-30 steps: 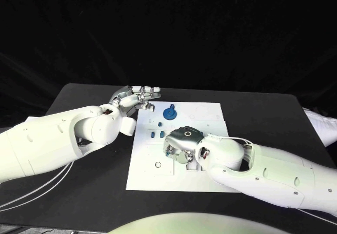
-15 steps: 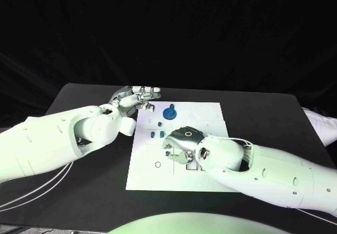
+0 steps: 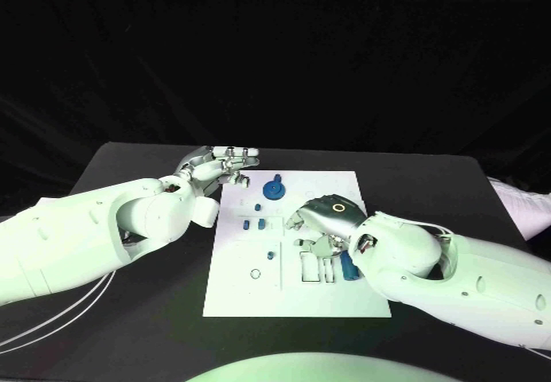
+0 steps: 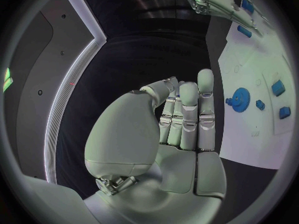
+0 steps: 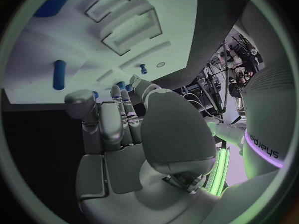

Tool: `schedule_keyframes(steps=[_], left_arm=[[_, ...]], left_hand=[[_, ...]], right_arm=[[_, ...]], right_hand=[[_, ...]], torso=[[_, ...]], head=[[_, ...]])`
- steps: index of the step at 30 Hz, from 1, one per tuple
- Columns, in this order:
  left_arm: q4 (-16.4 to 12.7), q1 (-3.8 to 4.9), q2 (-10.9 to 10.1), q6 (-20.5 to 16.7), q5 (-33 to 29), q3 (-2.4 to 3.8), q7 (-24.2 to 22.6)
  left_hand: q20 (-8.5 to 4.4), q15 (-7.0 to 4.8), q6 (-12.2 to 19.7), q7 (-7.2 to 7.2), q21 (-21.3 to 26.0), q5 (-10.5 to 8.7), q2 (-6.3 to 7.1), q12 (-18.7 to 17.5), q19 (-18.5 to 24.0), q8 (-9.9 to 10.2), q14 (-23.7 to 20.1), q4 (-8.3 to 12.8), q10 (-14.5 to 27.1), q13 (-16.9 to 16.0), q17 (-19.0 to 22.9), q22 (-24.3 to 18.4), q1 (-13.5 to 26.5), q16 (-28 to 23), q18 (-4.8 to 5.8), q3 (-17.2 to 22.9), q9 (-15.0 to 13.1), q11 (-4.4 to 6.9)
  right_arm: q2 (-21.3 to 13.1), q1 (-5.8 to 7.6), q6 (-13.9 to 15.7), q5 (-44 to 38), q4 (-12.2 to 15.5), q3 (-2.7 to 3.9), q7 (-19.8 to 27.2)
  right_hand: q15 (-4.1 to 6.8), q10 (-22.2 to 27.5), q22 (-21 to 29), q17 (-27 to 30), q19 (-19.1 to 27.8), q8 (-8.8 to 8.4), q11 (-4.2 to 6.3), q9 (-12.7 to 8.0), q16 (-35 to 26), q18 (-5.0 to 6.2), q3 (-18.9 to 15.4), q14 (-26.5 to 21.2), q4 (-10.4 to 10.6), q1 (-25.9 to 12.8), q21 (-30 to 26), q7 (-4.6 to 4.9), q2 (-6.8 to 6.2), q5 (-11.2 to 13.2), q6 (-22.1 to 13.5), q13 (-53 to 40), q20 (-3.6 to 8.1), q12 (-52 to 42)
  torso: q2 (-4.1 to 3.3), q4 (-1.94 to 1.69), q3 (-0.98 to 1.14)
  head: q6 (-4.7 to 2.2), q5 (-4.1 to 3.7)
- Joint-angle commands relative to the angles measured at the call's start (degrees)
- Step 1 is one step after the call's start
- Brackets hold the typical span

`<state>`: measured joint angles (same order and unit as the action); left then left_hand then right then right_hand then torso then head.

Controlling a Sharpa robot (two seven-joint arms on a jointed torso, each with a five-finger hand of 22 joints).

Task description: Assemble the parts on the task board

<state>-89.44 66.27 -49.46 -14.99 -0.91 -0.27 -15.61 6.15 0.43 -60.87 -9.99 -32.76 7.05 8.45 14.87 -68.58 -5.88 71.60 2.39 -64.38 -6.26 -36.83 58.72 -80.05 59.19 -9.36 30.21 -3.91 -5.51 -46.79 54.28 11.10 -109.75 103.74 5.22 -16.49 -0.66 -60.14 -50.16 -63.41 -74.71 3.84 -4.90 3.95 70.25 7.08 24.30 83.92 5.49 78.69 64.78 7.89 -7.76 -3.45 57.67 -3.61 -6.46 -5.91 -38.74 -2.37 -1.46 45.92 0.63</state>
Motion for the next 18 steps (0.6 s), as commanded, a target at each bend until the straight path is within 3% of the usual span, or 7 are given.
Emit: schedule_keyframes(steps=[1, 5, 10, 18], left_arm=[[-0.1, 0.01, 0.0, 1.3, 0.3, 0.03, -0.1], [-0.1, 0.01, 0.1, 1.4, 0.4, 0.03, -0.1], [-0.1, 0.01, 0.1, 1.4, 0.4, 0.02, -0.1], [-0.1, 0.01, 0.1, 1.5, 0.5, 0.00, -0.1]], left_hand=[[-0.02, 0.11, 0.4, -0.08, 0.4, -0.12, -0.30, 0.3, 0.2, 0.0, -0.4, 0.0, 0.3, -0.1, 0.1, -0.1, 0.2, -0.2, -1.08, -0.2, 0.1, -0.10], [-0.02, 0.11, 0.4, -0.08, 0.4, -0.12, -0.30, 0.3, 0.2, 0.0, -0.4, 0.0, 0.3, -0.1, 0.1, -0.1, 0.2, -0.2, -1.08, -0.2, 0.1, -0.10], [-0.02, 0.11, 0.4, -0.08, 0.4, -0.12, -0.30, 0.3, 0.2, 0.0, -0.4, 0.0, 0.3, -0.1, 0.1, -0.1, 0.2, -0.2, -1.08, -0.2, 0.1, -0.10], [-0.02, 0.11, 0.4, -0.08, 0.4, -0.12, -0.30, 0.3, 0.2, 0.0, -0.4, 0.0, 0.3, -0.1, 0.1, -0.1, 0.2, -0.2, -1.08, -0.2, 0.1, -0.10]], right_arm=[[-1.4, 0.72, -2.5, 0.6, -0.1, 0.48, -3.0], [-3.1, 1.46, -5.4, 0.3, -1.4, 0.97, -3.7], [-3.7, 1.66, -6.3, -0.2, -2.8, 1.14, -3.5], [-3.1, 1.59, -8.2, -0.3, -4.5, 1.11, -2.6]], right_hand=[[0.74, 2.9, 0.5, 0.2, 0.2, -0.51, 0.07, -0.4, -0.2, 0.42, -2.3, 1.7, 0.9, -1.9, -0.2, -1.22, -2.39, 0.4, -2.1, 0.2, 0.47, 1.3], [0.31, 5.0, 0.4, -0.1, 0.1, -0.25, -0.18, -0.2, 0.2, 0.32, -6.8, 1.9, 2.2, -1.2, -0.2, -2.13, -2.46, 0.7, -3.2, -0.1, 0.16, 1.3], [0.60, 5.0, 0.3, 0.0, -0.1, -0.09, 0.30, 0.0, 0.2, 0.36, -7.6, 2.0, 2.5, 0.2, -0.2, -2.31, -1.73, 0.6, -2.5, -0.1, 0.37, 0.8], [1.08, 3.4, 0.2, 0.7, -0.4, -0.12, 0.78, 0.0, -0.3, 0.31, -7.5, 1.9, 2.5, 1.6, -0.1, -2.35, -0.46, 0.6, -1.8, -0.2, 0.84, -0.5]], torso=[[0.10, 0.26, -0.13], [0.20, 0.32, -0.17], [0.11, 0.25, -0.06], [0.10, 0.23, -0.16]], head=[[-0.43, -0.29], [-0.54, -0.27], [-0.55, -0.15], [-0.59, -0.01]])
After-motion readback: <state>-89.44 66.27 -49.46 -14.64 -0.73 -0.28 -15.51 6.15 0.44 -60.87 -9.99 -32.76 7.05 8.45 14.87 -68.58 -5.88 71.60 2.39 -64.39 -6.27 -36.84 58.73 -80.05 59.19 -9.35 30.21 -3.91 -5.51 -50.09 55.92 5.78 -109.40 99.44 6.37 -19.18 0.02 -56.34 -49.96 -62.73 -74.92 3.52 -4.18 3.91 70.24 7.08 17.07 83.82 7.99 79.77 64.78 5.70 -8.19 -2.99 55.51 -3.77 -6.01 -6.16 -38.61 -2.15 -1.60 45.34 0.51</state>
